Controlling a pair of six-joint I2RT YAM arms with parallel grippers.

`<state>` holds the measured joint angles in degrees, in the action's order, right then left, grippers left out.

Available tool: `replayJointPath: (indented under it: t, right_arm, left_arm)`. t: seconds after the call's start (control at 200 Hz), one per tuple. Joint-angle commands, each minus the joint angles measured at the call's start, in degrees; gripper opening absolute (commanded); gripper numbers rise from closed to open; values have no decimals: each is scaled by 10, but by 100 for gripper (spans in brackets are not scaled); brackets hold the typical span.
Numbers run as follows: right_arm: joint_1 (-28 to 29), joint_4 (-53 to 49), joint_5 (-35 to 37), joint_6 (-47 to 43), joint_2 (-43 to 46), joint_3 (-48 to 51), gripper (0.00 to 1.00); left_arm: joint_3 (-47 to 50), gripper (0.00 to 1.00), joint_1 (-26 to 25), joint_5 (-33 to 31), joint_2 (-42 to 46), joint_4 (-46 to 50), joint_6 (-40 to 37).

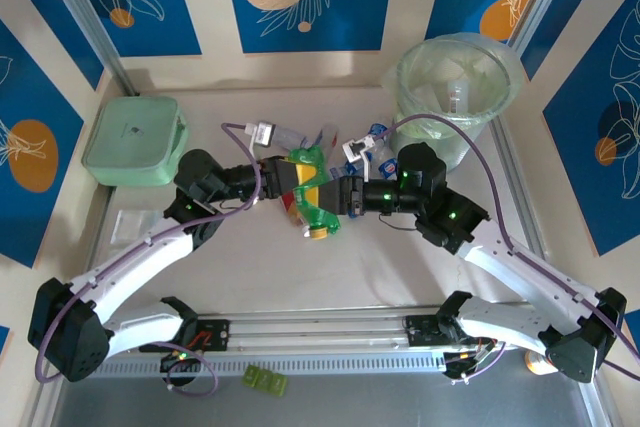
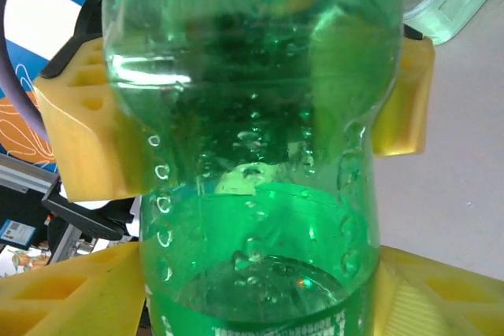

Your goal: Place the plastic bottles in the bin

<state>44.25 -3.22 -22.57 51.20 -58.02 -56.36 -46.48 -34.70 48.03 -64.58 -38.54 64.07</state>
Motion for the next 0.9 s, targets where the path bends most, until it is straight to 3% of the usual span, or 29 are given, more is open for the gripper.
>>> replayJointPath:
  t: [0.0, 0.205, 0.325, 0.465, 0.56, 0.61, 0.735, 0.8, 0.895]
  right_arm:
    - [4, 32, -15, 14, 8, 7, 58]
    - [5, 32, -7, 20, 21, 19, 49]
    - [5, 24, 1, 17, 31, 21, 48]
    - [11, -36, 43, -22, 49, 8, 48]
    - [20, -97, 95, -59, 66, -4, 48]
    - [22, -124, 122, -72, 75, -6, 48]
    - [21, -213, 211, -101, 86, -28, 48]
    - [19, -261, 257, -116, 84, -47, 47]
    - [10, -324, 304, -137, 73, -84, 48]
  left_arm:
    - [-19, 60, -8, 8, 9, -14, -16]
    - [-16, 70, -10, 3, 16, -12, -19]
    - [-12, 81, -9, -14, 32, 9, -33]
    - [-34, 83, -10, -39, 76, 131, -130]
    - [-77, 84, -10, -128, 132, 327, -274]
    - [-97, 85, -10, -207, 154, 410, -330]
    - [-136, 83, -10, -371, 166, 555, -397]
    - [-146, 83, -10, -401, 157, 594, -418]
    - [-160, 82, -10, -393, 137, 624, -443]
